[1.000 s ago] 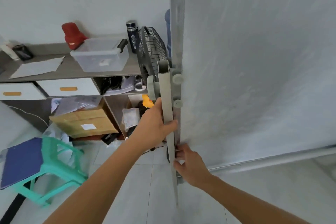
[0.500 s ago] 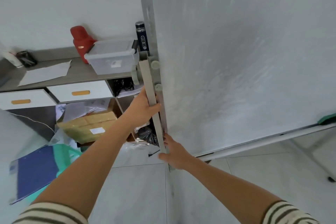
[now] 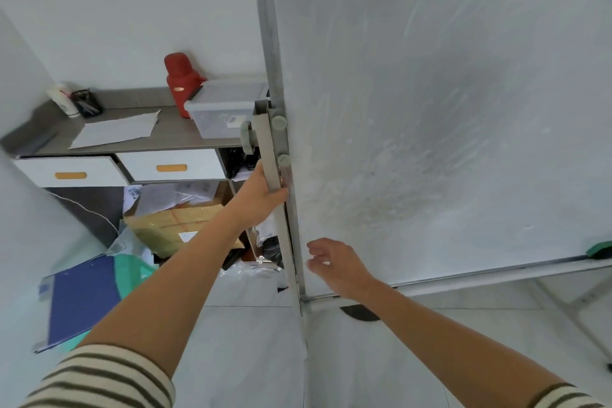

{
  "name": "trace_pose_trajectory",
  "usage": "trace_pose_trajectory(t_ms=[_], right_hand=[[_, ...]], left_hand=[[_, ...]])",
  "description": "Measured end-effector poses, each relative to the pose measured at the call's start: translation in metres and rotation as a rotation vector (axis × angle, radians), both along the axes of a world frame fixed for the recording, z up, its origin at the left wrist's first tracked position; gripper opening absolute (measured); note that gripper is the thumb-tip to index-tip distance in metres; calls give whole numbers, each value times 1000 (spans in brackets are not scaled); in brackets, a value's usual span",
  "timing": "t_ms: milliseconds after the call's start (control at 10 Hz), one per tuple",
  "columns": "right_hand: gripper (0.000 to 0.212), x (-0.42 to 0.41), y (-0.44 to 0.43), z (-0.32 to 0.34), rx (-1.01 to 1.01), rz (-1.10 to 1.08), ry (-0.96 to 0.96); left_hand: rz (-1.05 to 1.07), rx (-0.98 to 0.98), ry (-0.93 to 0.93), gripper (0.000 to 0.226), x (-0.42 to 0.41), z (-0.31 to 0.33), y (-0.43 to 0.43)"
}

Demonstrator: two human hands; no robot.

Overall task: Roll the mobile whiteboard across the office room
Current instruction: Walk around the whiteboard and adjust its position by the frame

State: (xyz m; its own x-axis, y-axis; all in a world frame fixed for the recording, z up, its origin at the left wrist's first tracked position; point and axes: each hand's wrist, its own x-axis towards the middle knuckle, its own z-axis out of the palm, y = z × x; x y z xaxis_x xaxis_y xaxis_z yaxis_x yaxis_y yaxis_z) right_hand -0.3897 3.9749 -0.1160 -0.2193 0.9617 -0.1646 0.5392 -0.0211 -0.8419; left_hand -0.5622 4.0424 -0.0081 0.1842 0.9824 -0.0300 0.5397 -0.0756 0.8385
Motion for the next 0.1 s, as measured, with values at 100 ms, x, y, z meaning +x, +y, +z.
trace_pose_trajectory(t_ms=[100], right_hand=[[20,31,-6,66,189,-85,150]], left_hand=[[65,37,5,43,5,-8,-10]])
